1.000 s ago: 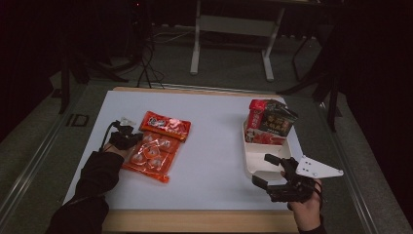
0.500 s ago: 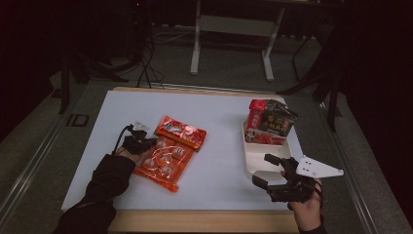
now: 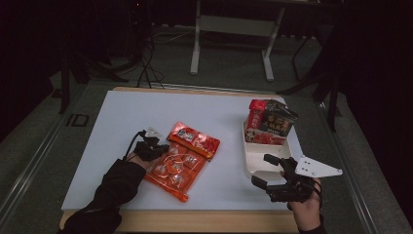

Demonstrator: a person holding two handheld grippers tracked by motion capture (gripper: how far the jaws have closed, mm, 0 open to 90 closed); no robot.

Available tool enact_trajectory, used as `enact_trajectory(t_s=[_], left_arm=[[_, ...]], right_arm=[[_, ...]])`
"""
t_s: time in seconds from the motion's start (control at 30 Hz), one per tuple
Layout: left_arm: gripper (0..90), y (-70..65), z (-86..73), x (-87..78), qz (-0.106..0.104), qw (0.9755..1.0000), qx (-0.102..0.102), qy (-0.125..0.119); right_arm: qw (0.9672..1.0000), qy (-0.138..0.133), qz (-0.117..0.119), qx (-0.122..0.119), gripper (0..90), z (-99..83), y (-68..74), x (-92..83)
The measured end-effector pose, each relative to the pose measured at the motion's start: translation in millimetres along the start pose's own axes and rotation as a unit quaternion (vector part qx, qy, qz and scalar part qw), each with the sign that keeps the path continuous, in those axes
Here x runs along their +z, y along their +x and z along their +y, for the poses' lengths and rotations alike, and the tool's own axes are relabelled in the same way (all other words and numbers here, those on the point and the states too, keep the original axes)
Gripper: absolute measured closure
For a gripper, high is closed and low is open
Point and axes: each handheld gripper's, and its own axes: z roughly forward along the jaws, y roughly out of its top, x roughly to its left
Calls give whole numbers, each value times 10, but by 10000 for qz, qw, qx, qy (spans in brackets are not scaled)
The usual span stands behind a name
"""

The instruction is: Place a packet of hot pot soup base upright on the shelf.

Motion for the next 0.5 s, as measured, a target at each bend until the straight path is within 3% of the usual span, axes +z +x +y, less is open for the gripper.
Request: enact_trajectory(t_s=[0.33,0.5], left_arm=[[895,68,-64,-263,-179,9994,276,-119],[895,69,-161,-374,-232,9990,377,79]], right_arm=[[10000,19,-10,17,142,0,-10,1],[10000,37,4,-10,141,2,8,10]])
